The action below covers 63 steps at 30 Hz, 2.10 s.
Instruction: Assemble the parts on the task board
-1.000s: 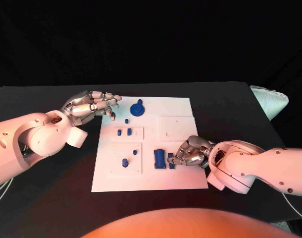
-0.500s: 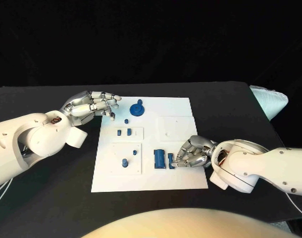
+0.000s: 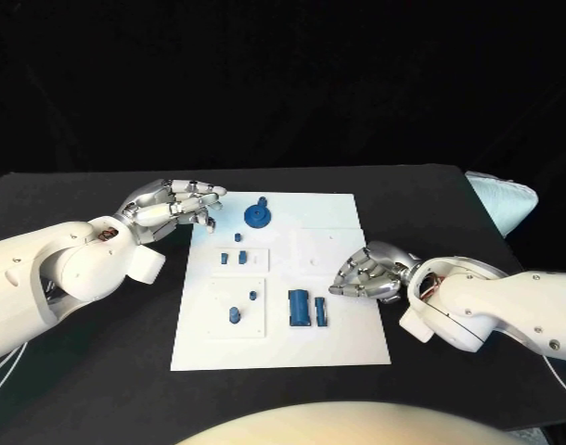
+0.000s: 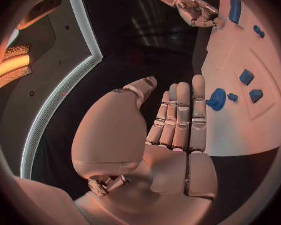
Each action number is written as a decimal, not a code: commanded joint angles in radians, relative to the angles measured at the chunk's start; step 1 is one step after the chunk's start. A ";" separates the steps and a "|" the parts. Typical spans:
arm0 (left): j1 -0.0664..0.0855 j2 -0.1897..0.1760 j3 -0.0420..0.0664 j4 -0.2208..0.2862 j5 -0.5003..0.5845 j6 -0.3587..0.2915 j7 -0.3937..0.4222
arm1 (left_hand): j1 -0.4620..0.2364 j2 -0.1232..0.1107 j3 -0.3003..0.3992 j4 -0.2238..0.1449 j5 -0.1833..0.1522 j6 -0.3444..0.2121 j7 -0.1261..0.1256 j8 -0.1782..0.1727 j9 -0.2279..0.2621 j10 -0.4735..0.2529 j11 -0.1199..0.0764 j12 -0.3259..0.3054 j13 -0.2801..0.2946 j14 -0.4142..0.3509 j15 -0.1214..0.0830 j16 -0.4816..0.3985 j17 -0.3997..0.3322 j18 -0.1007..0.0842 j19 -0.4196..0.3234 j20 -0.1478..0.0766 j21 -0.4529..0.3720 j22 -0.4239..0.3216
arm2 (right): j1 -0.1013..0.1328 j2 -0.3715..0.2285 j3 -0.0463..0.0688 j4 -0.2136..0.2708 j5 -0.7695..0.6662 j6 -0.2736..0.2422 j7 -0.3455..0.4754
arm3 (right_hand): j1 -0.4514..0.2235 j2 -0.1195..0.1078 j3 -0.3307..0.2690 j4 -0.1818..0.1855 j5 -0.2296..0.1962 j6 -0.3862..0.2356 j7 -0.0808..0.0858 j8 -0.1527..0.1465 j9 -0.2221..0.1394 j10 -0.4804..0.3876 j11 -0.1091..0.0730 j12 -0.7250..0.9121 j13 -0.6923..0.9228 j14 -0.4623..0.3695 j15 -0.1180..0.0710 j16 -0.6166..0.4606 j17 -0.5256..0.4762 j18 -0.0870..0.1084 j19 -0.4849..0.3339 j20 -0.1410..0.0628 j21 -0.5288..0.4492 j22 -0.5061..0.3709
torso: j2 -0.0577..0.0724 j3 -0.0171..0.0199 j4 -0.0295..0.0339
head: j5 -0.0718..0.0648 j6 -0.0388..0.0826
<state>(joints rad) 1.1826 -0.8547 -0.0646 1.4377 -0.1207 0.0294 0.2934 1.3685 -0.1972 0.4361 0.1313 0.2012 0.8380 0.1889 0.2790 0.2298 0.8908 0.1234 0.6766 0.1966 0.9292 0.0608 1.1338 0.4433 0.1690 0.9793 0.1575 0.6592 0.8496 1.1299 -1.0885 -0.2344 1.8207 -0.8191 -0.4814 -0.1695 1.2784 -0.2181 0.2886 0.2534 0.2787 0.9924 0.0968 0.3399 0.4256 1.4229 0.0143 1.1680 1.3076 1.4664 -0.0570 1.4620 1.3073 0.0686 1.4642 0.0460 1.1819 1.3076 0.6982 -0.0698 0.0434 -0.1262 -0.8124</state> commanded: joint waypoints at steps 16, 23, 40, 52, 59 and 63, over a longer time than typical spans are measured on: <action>-0.021 0.149 0.002 -0.268 0.140 -0.166 0.220 | -0.001 0.006 0.052 0.050 -0.046 0.041 -0.023 0.037 0.001 0.139 -0.003 -0.262 -0.134 -0.043 0.021 -0.401 -0.161 0.010 -0.103 0.033 -0.207 -0.117 | 0.060 0.281 0.043 -0.540 0.594 0.063 0.600 | 0.071 -0.007 0.244 -0.093 -0.068 -0.071 0.055 -0.069 -0.005 -0.272 0.069 -0.942 -0.709 -0.302 0.072 -0.935 -0.558 0.107 -0.293 0.071 -1.045 -0.423 | -0.066 -0.0201 0.0076 | 0.014 0.144; -0.024 0.215 0.002 -0.373 0.178 -0.245 0.239 | 0.004 0.003 0.023 0.049 -0.046 -0.007 -0.042 -0.035 -0.024 0.105 0.064 -0.537 -0.134 -0.135 0.103 -0.766 -0.241 0.004 -0.221 0.117 -0.487 -0.328 | 0.053 0.376 0.061 -0.686 0.634 0.090 0.656 | 0.035 -0.008 0.272 -0.131 -0.096 -0.099 0.090 -0.147 -0.038 -0.287 0.117 -1.104 -1.039 -0.406 0.148 -1.227 -0.753 0.114 -0.433 0.151 -1.122 -0.717 | -0.072 -0.0163 0.0131 | 0.030 0.182; -0.053 0.189 0.018 -0.257 0.138 -0.364 0.207 | -1.368 0.197 -0.436 -0.131 -0.201 -0.838 -0.189 -0.279 -0.230 -0.891 -0.123 -0.677 -0.197 -0.929 -0.061 -1.134 -0.443 -0.169 -0.979 -0.157 -0.659 -0.850 | 0.008 0.361 0.123 -0.550 0.674 -0.061 0.632 | -1.278 0.218 -0.289 -0.253 -0.279 -0.992 -0.097 -0.340 -0.426 -1.423 -0.014 -1.168 -1.308 -1.466 0.057 -1.462 -1.307 -0.069 -1.464 -0.046 -1.182 -1.308 | -0.132 0.0472 -0.0289 | 0.101 0.205; -0.118 0.096 0.056 0.060 0.124 -0.718 0.223 | -1.368 0.197 -0.436 -0.131 -0.201 -0.838 -0.189 -0.279 -0.230 -0.891 -0.123 -0.677 -0.197 -0.929 -0.061 -1.134 -0.443 -0.169 -0.979 -0.157 -0.659 -0.850 | -0.074 0.312 0.226 -0.272 0.809 -0.272 0.685 | -1.278 0.218 -0.289 -0.253 -0.279 -0.992 -0.097 -0.340 -0.426 -1.423 -0.014 -1.168 -1.308 -1.466 0.057 -1.462 -1.307 -0.069 -1.464 -0.046 -1.182 -1.308 | -0.154 0.0698 -0.0434 | 0.126 0.212; -0.132 0.075 0.064 0.130 0.121 -0.797 0.227 | -1.368 0.197 -0.436 -0.131 -0.201 -0.838 -0.189 -0.279 -0.230 -0.891 -0.123 -0.677 -0.197 -0.929 -0.061 -1.134 -0.443 -0.169 -0.979 -0.157 -0.659 -0.850 | -0.080 0.308 0.234 -0.251 0.819 -0.289 0.689 | -1.278 0.218 -0.289 -0.253 -0.279 -0.992 -0.097 -0.340 -0.426 -1.423 -0.014 -1.168 -1.308 -1.466 0.057 -1.462 -1.307 -0.069 -1.464 -0.046 -1.182 -1.308 | -0.154 0.0698 -0.0434 | 0.126 0.212; -0.133 0.075 0.065 0.132 0.121 -0.799 0.227 | -1.368 0.197 -0.436 -0.131 -0.201 -0.838 -0.189 -0.279 -0.230 -0.891 -0.123 -0.677 -0.197 -0.929 -0.061 -1.134 -0.443 -0.169 -0.979 -0.157 -0.659 -0.850 | -0.080 0.308 0.234 -0.251 0.819 -0.289 0.689 | -1.278 0.218 -0.289 -0.253 -0.279 -0.992 -0.097 -0.340 -0.426 -1.423 -0.014 -1.168 -1.308 -1.466 0.057 -1.462 -1.307 -0.069 -1.464 -0.046 -1.182 -1.308 | -0.154 0.0698 -0.0434 | 0.126 0.212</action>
<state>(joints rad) 1.0496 -0.7806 -0.0014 1.5666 0.0128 -0.7182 0.4992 0.0063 0.0010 0.0055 -0.0013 0.0035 0.0052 -0.0003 0.0034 0.0009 0.0037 0.0001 0.0066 0.0008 0.0036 0.0002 0.0067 0.0010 0.0205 0.0034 0.0002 0.0059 0.0010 1.0506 -0.7799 -0.0007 1.5677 -0.0126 -0.7493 0.4936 0.0055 -0.0001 0.0041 0.0000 0.0033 0.0037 -0.0003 0.0034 0.0009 0.0050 -0.0003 0.0066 0.0009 0.0050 -0.0002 0.0022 0.0009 0.0063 0.0047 0.0003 0.0048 0.0009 0.5445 -0.0001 0.0002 0.0000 -0.6000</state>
